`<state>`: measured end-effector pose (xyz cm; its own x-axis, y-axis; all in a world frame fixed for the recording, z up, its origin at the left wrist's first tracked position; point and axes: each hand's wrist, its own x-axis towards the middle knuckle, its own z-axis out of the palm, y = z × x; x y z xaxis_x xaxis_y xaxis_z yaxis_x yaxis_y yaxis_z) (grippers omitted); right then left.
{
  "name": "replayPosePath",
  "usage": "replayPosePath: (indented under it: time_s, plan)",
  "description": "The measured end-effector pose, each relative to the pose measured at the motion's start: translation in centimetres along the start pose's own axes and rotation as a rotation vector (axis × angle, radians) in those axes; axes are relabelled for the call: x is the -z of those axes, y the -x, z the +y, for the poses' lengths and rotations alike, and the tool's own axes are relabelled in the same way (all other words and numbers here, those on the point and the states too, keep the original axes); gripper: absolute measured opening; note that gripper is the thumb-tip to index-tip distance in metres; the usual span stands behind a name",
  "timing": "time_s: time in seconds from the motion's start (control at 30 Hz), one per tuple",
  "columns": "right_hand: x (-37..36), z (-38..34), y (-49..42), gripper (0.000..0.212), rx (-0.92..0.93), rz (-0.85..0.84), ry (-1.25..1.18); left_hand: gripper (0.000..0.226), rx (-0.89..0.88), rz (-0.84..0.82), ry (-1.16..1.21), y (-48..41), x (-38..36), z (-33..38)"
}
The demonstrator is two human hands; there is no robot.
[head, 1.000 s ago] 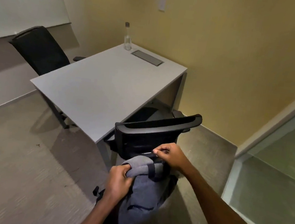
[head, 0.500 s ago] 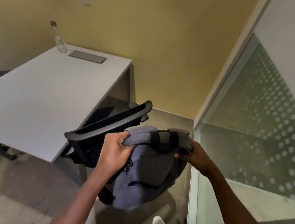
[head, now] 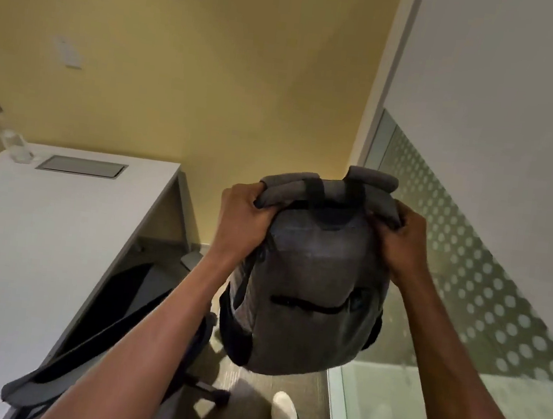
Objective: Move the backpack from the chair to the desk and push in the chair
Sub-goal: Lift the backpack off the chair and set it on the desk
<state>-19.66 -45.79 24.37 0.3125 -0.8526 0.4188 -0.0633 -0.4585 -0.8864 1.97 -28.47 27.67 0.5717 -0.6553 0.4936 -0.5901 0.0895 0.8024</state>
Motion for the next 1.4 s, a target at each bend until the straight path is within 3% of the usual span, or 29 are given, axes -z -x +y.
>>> replayPosePath:
  time_s: [0.2, 0.3, 0.6, 0.8, 1.0, 1.2, 1.4]
  plan:
    - [-2.2, 1.9, -12.2, 0.016, 0.072, -0.001, 0.026, 0.015, -0.032, 0.055, 0.040, -10.9, -4.6, -3.5]
    - [-4.3, 3.7, -18.5, 0.002, 0.081, -0.055, 0.025, 0.017, -0.017, 0.077, 0.002, -16.3, -6.2, -5.8]
    - [-14.8, 8.7, -32.5, 0.001, 0.081, -0.124, -0.046, 0.019, -0.018, 0.185, -0.186, -29.7, -6.5, -13.1]
    - [-24.8, 11.7, -39.6, 0.006, 0.078, -0.210, -0.101, 0.024, -0.025, 0.233, -0.304, -36.9, -3.9, -19.5]
    - [-37.2, 14.2, -45.0, 0.013, 0.060, -0.337, -0.160, 0.015, 0.090, 0.323, -0.510, -42.6, 0.9, -28.7]
    - [-49.3, 15.5, -47.6, 0.033, 0.026, -0.487, -0.197, 0.013, 0.276, 0.460, -0.460, -45.8, 5.9, -36.2]
    - [-59.9, 14.7, -49.2, 0.022, -0.018, -0.540, -0.262, 0.017, 0.348, 0.540, -0.510, -50.7, 12.0, -40.7]
